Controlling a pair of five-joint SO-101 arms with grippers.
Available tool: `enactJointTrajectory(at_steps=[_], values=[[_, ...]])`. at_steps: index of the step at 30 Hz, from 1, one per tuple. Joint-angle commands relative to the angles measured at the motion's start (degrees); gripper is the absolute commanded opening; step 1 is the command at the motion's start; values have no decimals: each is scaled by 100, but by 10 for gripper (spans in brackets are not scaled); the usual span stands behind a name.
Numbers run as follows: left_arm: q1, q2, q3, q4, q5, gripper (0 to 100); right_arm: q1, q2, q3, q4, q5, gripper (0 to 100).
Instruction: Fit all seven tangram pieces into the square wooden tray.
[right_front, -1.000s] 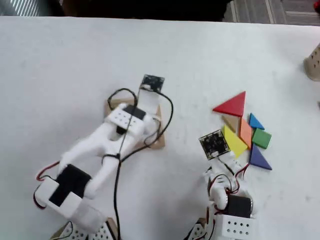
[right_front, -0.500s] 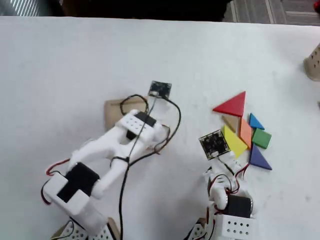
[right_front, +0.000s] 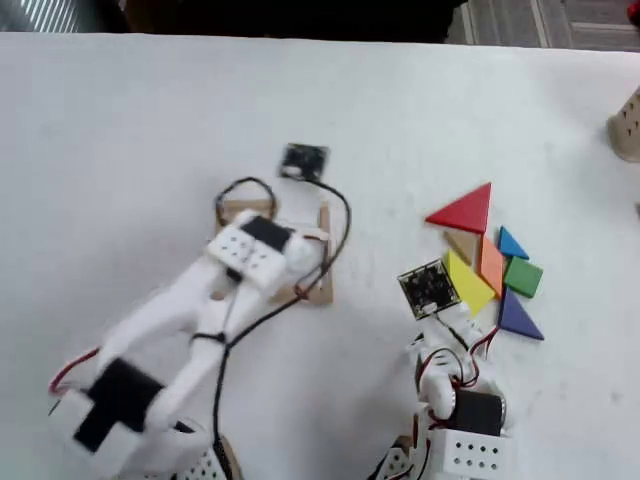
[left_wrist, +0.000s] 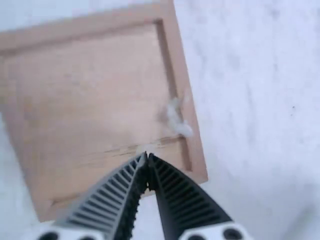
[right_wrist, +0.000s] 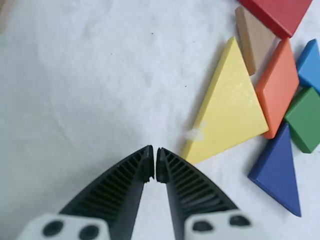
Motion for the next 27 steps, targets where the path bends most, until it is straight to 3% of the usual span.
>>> enactJointTrajectory(at_steps=[1, 6, 9, 13, 16, 19, 23, 27], values=[[-848, -1868, 695, -396, 26, 26, -4, -75, -9, -136, 70, 19], [-1965, -3046, 2013, -1565, 26, 28, -4, -75, -18, -136, 70, 19], [-2299, -3134, 2356, -2048, -70, 28, 4, -75, -26, -136, 70, 33], [-2369, -3125, 2409, -1960, -642, 95, 321, -75, -123, -242, 70, 132], [-2448, -2967, 2400, -1732, -686, 179, 778, -66, -501, -374, 158, 128], [-2686, -2519, 2330, -1793, -668, 238, 1393, -13, -1257, -374, 932, 105], [-3116, -1648, 1996, -2101, -695, 244, 2185, 418, -2224, -374, 1310, 104], [-3248, -840, 1486, -2075, -703, 245, 2624, 1895, -3033, -374, 1776, 105]])
